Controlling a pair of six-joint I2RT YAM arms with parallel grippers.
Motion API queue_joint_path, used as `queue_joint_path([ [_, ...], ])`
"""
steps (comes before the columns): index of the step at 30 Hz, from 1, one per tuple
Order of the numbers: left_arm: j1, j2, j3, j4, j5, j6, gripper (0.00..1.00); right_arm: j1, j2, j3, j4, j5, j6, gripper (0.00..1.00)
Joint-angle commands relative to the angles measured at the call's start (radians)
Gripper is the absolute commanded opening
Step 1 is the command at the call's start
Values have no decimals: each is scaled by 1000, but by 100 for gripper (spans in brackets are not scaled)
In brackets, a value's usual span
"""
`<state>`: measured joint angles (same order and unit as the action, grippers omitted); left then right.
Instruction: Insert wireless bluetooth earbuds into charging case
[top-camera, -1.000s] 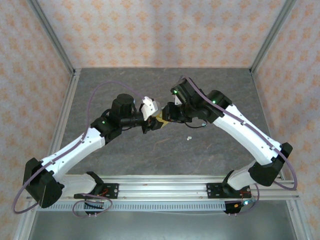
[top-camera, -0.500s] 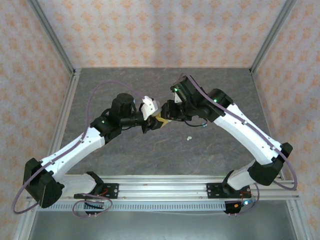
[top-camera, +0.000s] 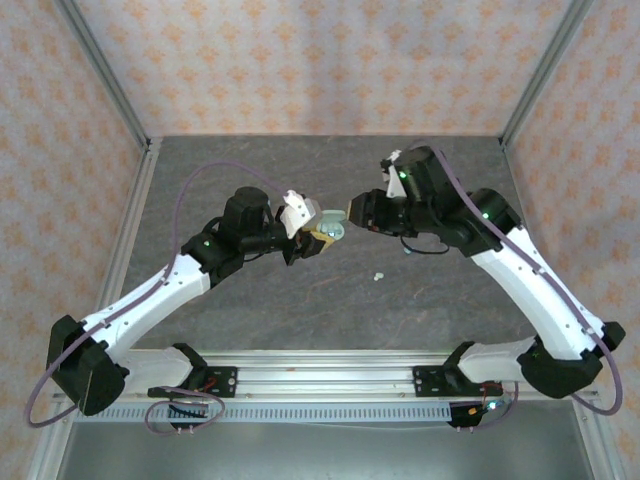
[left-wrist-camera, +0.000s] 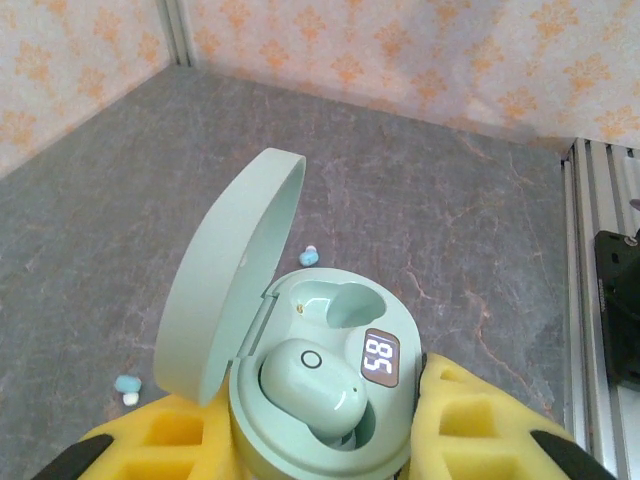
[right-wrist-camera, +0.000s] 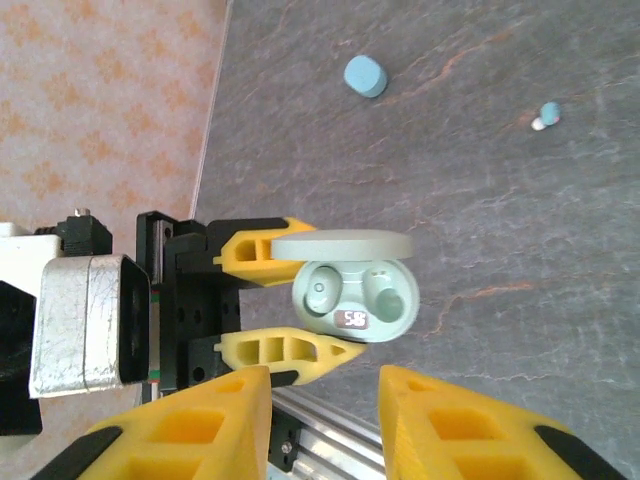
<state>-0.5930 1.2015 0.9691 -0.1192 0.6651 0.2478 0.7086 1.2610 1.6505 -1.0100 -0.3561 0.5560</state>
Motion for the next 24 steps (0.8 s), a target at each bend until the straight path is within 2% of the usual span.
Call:
queue_joint_path([
  [1, 11, -3, -41, 35, -27, -55, 21, -34, -28, -47, -25, 37, 26, 35],
  [6, 16, -13, -79, 43, -41, -79, 21, -108, -29, -194, -33, 21, 51, 35],
  [11, 19, -53, -127, 22, -65, -76, 21, -180, -23, -403, 83, -72, 96, 34],
  [17, 19, -118, -176, -4, -99, -71, 21, -246, 25, -589, 198, -122, 135, 33],
  [24, 18, -181, -223, -19, -123, -79, 21, -263, 113, -654, 261, -154, 168, 31],
])
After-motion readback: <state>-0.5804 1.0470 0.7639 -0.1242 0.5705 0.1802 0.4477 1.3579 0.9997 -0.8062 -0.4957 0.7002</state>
